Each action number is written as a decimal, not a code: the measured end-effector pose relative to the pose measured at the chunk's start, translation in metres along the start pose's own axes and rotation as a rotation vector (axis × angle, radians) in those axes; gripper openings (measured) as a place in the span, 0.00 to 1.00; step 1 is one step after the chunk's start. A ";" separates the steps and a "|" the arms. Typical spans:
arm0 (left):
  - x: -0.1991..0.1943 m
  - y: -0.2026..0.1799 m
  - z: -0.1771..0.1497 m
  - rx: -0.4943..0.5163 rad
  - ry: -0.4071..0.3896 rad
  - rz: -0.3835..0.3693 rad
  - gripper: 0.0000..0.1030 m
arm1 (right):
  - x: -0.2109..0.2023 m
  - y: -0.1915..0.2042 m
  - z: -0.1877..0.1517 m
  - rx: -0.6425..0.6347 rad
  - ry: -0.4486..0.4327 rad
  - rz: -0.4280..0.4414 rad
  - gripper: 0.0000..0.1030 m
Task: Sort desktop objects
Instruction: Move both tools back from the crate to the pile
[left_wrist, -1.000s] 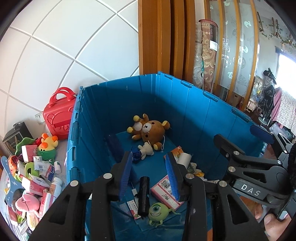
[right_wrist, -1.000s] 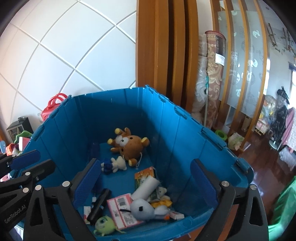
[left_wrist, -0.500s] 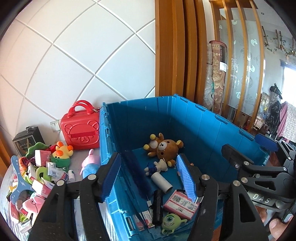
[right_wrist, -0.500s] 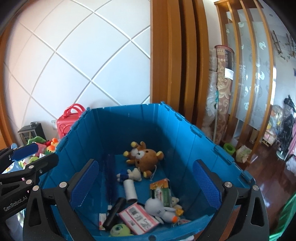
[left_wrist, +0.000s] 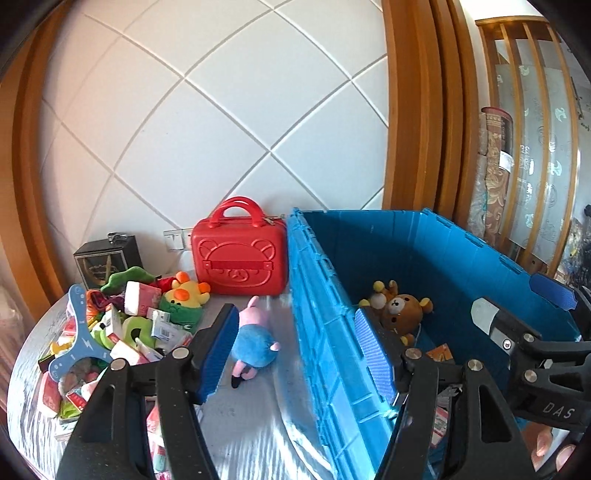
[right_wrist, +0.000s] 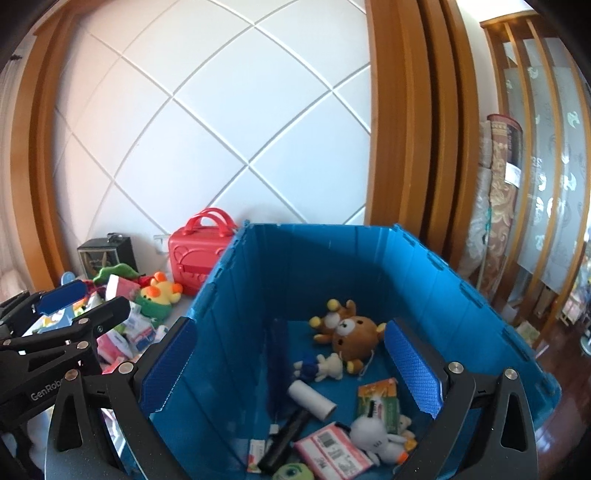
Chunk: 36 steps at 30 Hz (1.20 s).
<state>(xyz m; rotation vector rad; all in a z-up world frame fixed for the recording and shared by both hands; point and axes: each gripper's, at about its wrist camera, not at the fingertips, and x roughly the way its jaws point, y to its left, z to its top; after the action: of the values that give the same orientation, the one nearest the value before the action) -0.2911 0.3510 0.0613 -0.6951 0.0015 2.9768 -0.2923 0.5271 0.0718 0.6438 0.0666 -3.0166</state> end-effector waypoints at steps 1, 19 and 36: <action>0.000 0.007 -0.002 -0.005 0.002 0.018 0.63 | 0.002 0.005 0.001 -0.003 0.004 0.014 1.00; -0.013 0.188 -0.027 -0.110 0.046 0.155 0.63 | 0.011 0.173 0.011 -0.091 0.033 0.159 1.00; 0.004 0.397 -0.104 -0.153 0.194 0.223 0.63 | 0.073 0.311 -0.048 -0.038 0.283 0.129 1.00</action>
<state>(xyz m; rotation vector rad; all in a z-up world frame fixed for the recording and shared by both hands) -0.2815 -0.0467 -0.0406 -1.0661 -0.1478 3.1293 -0.3198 0.2164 -0.0111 1.0238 0.0908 -2.7739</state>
